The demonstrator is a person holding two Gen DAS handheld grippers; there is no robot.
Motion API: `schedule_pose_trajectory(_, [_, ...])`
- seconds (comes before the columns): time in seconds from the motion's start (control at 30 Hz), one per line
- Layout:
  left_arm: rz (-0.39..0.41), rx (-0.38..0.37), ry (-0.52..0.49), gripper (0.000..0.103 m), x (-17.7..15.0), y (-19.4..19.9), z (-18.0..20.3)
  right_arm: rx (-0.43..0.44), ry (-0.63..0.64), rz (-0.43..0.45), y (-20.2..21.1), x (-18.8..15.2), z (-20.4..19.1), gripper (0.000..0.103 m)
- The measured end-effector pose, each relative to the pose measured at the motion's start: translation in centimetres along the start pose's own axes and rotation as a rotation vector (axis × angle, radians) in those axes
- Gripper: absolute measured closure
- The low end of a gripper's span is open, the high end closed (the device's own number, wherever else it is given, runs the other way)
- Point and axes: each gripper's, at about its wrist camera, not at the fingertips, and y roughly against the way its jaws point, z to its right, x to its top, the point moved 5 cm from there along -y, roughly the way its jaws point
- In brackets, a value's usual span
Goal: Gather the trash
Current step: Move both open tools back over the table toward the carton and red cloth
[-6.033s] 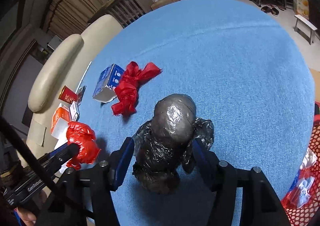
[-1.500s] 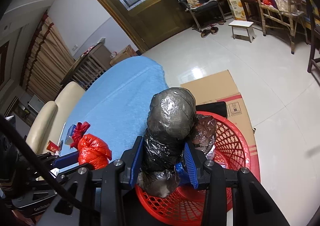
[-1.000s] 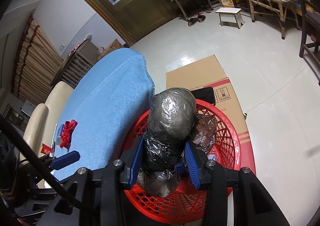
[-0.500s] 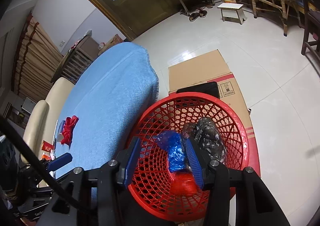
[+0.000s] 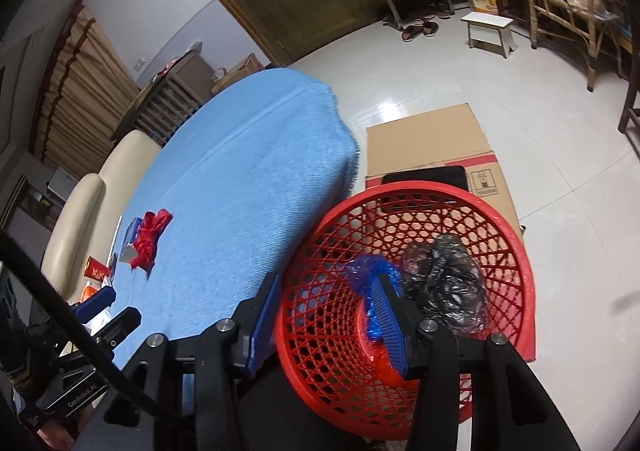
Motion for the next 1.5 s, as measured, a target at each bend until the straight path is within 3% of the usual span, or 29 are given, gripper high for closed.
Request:
schedule_pose_trajectory(0.4, [0.015,0.056,0.087,0.041,-2.1,0.5,-4.6,0.007,0.11,-0.026,-1.0,-0.2,-5.4,0.052])
schedule_pose_trajectory(1.0, [-0.038,0.106,0.259,0.041,-6.6,-1.0,-11.9,0.053,0.315,-0.086,-4.1,-1.0,-15.7,0.052])
schedule_pose_trajectory(1.5, [-0.095,0.255,0.455,0.041,-11.7,-1.2,-21.6,0.135,0.464,-0.163,-9.3,-2.4,-25.3,0.052])
